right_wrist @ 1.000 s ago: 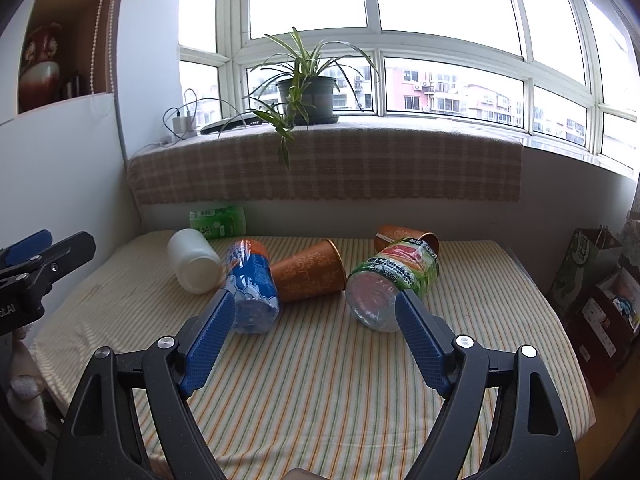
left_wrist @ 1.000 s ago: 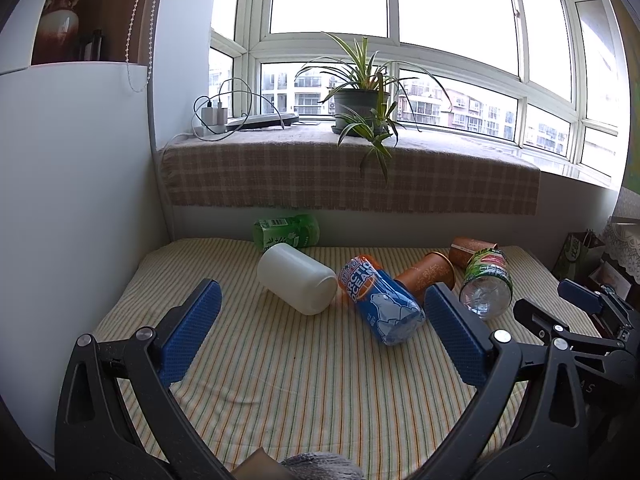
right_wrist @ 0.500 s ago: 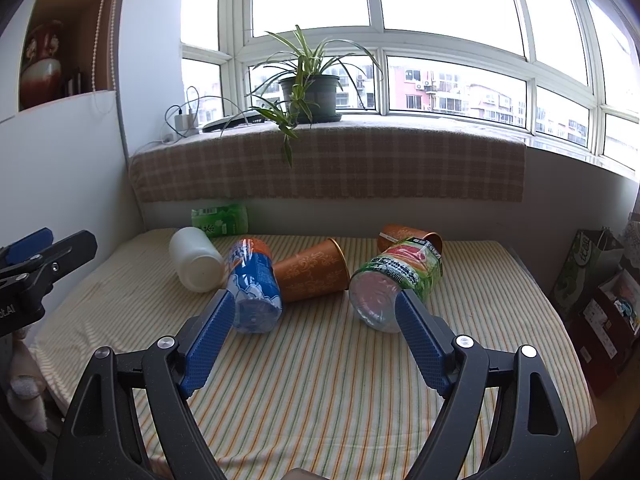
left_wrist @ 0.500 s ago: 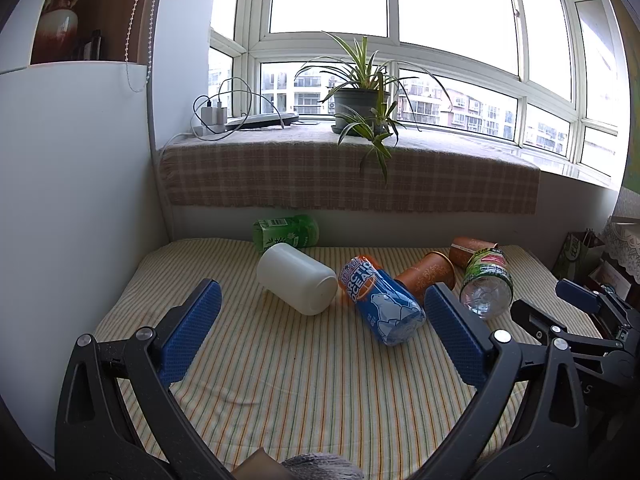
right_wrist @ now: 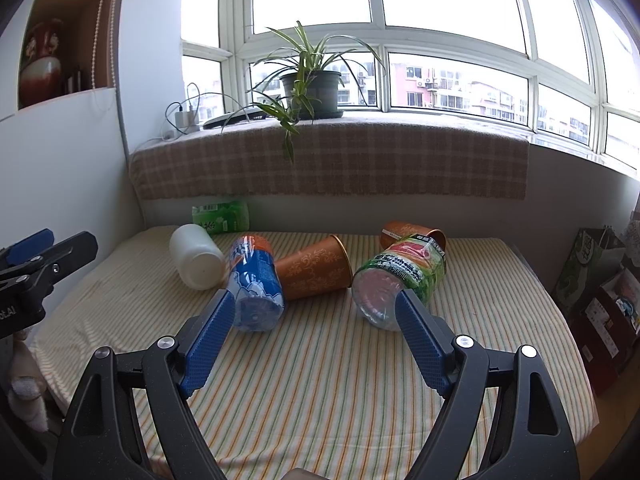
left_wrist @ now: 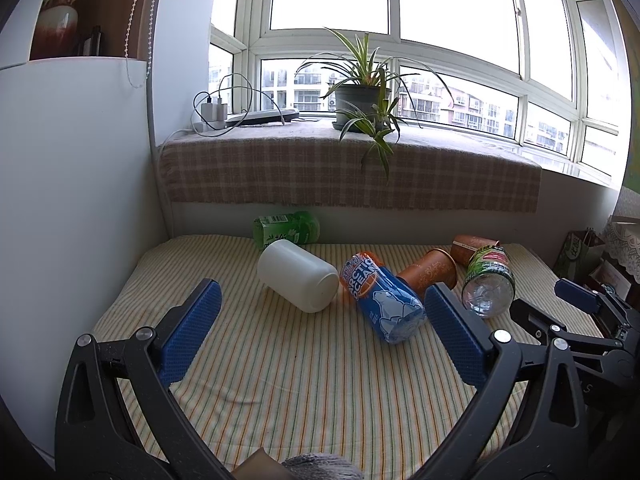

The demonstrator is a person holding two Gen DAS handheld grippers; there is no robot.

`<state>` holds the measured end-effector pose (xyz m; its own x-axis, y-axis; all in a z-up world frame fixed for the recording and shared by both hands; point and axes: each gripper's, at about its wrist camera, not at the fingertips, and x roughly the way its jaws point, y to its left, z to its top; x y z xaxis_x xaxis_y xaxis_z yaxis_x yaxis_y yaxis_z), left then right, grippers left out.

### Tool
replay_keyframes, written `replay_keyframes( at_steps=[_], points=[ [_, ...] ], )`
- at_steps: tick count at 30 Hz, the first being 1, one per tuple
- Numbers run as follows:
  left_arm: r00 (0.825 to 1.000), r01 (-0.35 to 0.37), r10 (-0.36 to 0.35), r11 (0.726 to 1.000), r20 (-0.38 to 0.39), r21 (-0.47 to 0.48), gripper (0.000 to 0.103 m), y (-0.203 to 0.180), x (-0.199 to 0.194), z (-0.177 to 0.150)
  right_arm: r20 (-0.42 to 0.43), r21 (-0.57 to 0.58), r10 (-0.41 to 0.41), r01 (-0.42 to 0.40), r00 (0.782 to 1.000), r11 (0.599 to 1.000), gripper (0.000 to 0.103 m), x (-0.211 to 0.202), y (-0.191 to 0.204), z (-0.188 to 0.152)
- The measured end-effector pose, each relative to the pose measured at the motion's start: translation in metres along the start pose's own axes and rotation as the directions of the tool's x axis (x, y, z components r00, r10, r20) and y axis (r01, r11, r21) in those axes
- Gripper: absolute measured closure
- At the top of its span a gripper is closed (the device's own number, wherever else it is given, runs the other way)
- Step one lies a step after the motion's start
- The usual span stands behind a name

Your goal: Flip cup upright

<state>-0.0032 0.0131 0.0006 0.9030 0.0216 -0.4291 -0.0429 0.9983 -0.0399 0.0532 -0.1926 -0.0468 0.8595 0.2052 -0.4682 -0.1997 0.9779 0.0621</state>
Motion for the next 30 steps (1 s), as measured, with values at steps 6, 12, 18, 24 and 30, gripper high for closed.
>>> replay_keyframes(
  at_steps=[6,12,18,24,30],
  points=[
    [1.0,-0.002,0.002,1.0,-0.003,-0.001,0.0,0.001,0.002,-0.002,-0.004,-0.004,0.006,-0.006,1.0,1.0,0.021,0.003,0.002,0.001],
    [1.0,-0.014,0.014,1.0,-0.009,-0.01,0.0,0.007,0.004,-0.003,-0.017,-0.021,0.023,-0.024,1.0,0.999,0.021,0.01,0.008,0.004],
    [0.999,-0.036,0.036,0.999,-0.02,-0.023,0.0,0.019,0.005,-0.008,-0.03,-0.044,0.054,-0.056,0.998,0.997,0.021,0.02,0.019,0.009],
    [0.997,-0.066,0.064,0.996,-0.038,-0.052,0.0,0.036,0.007,-0.01,-0.046,-0.09,0.087,-0.091,0.995,0.992,0.021,0.035,0.034,0.016],
    [0.991,-0.119,0.113,0.99,-0.076,-0.076,0.0,0.062,0.005,-0.021,-0.114,-0.16,0.172,-0.189,0.978,0.969,0.021,0.065,0.055,0.031]
  ],
)
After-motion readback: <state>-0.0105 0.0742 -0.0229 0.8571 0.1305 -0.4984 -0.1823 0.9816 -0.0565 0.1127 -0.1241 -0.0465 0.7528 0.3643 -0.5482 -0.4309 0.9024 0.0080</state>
